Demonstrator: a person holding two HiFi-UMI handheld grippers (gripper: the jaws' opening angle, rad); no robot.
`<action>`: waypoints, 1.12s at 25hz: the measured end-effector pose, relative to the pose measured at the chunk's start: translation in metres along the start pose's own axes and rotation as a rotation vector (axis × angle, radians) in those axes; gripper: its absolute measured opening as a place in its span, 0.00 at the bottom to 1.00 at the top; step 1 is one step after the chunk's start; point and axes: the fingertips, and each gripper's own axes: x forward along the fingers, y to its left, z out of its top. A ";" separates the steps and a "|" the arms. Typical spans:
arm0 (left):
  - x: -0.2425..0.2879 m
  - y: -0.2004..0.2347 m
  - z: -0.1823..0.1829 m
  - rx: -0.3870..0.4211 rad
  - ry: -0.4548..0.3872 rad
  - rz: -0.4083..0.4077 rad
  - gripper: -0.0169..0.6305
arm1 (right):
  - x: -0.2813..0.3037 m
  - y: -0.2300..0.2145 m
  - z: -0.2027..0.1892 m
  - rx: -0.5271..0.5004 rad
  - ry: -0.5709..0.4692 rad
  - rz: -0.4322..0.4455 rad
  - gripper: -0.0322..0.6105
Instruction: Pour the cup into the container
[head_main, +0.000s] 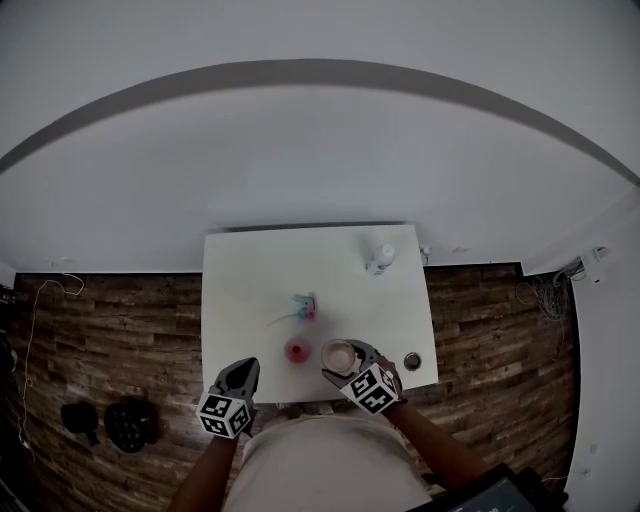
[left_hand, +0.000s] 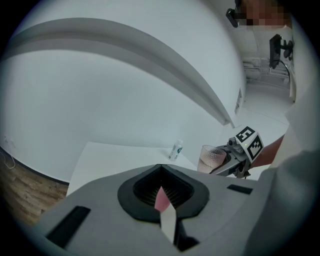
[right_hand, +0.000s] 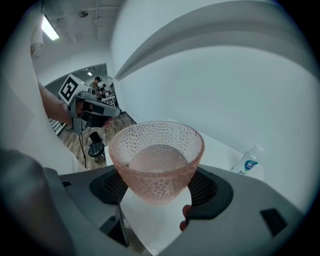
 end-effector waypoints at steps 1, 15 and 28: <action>-0.001 0.001 0.000 0.003 0.001 -0.002 0.04 | 0.001 0.002 0.002 -0.004 0.002 0.005 0.61; -0.007 0.017 -0.007 0.014 0.012 0.025 0.04 | 0.008 0.019 0.018 -0.032 0.025 0.062 0.61; -0.005 0.011 -0.011 0.001 0.001 0.028 0.04 | 0.004 0.021 0.017 -0.055 0.050 0.077 0.61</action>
